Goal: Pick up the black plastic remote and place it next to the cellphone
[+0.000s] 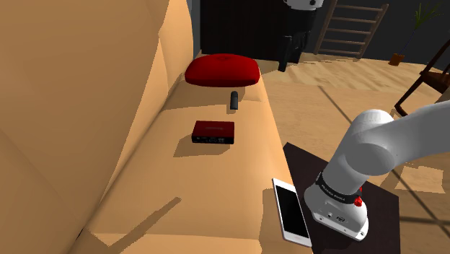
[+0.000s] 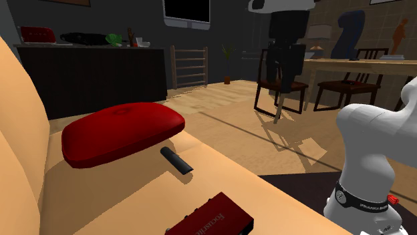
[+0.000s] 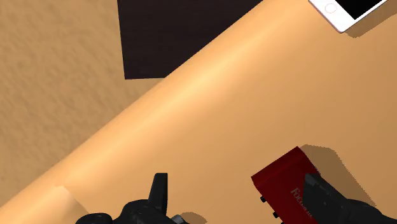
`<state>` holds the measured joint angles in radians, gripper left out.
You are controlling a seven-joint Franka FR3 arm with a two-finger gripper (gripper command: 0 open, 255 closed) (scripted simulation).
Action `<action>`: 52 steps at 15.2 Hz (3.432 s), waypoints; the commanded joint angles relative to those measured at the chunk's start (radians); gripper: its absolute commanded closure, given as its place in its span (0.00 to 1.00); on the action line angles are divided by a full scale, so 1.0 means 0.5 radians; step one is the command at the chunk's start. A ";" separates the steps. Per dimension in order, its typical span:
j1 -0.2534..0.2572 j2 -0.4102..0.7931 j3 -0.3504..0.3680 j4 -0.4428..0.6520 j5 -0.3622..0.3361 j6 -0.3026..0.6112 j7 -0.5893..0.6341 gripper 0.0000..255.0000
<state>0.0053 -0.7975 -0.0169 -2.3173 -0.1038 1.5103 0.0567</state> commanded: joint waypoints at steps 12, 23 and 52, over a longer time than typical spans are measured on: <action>-0.188 0.574 0.111 -0.128 -0.038 0.781 0.591 0.00; -0.380 1.334 0.146 0.111 -0.223 1.357 1.207 0.00; -0.489 2.191 0.006 0.574 -0.453 1.796 1.768 1.00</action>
<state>-0.2373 0.2935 -0.0116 -2.0272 -0.3300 2.4132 0.9406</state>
